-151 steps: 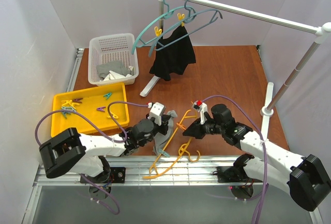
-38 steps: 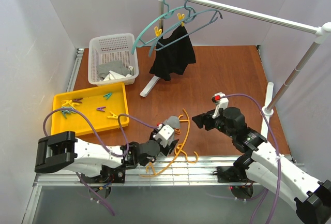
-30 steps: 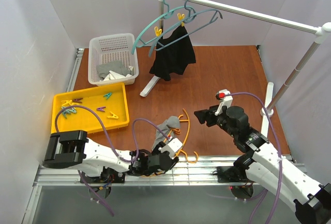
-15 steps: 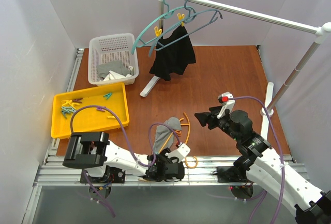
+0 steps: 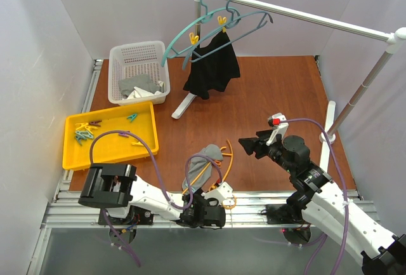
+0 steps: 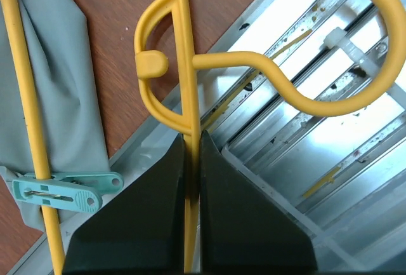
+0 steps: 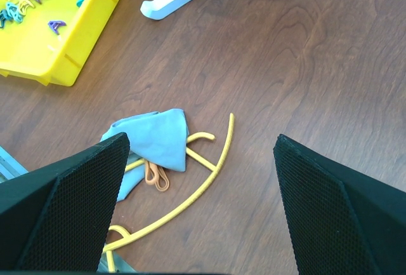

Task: Clip the underwear to the hanger
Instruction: Pick up the hanger at the center of the board, then place the hanger at the clothesline.

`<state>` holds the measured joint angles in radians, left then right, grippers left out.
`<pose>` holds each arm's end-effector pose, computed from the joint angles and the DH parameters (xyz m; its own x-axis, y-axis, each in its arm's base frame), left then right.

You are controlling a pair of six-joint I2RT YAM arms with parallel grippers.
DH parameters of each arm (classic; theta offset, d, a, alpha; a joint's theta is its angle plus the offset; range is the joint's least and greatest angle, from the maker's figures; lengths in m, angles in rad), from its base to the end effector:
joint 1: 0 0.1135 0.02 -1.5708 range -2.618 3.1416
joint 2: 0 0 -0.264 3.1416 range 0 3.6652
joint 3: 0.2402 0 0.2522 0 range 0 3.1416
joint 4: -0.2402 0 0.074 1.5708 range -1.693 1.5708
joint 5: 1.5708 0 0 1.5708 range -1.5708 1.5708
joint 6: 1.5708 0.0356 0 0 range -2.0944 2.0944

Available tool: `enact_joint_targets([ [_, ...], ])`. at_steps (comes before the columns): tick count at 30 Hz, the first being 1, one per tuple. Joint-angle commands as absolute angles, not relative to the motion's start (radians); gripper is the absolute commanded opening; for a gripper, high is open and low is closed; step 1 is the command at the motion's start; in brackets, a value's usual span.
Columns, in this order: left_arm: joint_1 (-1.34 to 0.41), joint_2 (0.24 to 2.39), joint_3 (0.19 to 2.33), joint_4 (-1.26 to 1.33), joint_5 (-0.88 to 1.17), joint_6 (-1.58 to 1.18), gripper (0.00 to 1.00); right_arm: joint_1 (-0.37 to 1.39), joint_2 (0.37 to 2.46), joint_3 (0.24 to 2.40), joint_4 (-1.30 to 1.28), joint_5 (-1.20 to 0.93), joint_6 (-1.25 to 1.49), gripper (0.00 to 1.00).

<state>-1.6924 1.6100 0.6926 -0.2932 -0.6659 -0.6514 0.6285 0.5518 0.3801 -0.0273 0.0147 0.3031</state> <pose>-0.0101 -0.2636 0.1238 -0.3990 0.6655 -0.6308 0.7106 0.6592 0.2460 0.1251 0.0902 0.2475 -0.3246 0.1330 -0.9364 -0.5022 0.8147 0.2898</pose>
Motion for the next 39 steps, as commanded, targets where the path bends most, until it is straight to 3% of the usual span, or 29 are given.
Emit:
enact_joint_targets([
  [1,-1.707,1.58,0.707,-0.35,-0.64,-0.67,0.0,0.626,0.548,0.377,0.018,0.008,0.29,0.84],
  [8,-1.665,1.431,0.784,-0.327,-0.726,-0.605,0.0,0.624,0.538,0.4,0.018,0.008,0.295,0.83],
  [16,-1.353,1.266,0.779,-0.054,-0.508,-0.411,0.0,0.624,0.465,0.468,-0.066,0.095,0.267,0.83],
  [21,-1.159,1.324,0.843,0.075,-0.335,-0.356,0.0,0.626,0.394,0.524,-0.124,0.188,0.247,0.83],
  [28,-1.023,1.422,1.069,0.143,-0.089,-0.327,0.0,0.626,0.342,0.558,-0.16,0.222,0.222,0.84],
  [34,-0.914,1.529,1.297,0.138,0.117,-0.414,0.0,0.626,0.318,0.523,-0.115,0.145,0.207,0.83],
  [39,-0.897,1.554,1.307,0.251,0.239,-0.527,0.0,0.626,0.301,0.453,0.044,0.011,0.227,0.81],
])
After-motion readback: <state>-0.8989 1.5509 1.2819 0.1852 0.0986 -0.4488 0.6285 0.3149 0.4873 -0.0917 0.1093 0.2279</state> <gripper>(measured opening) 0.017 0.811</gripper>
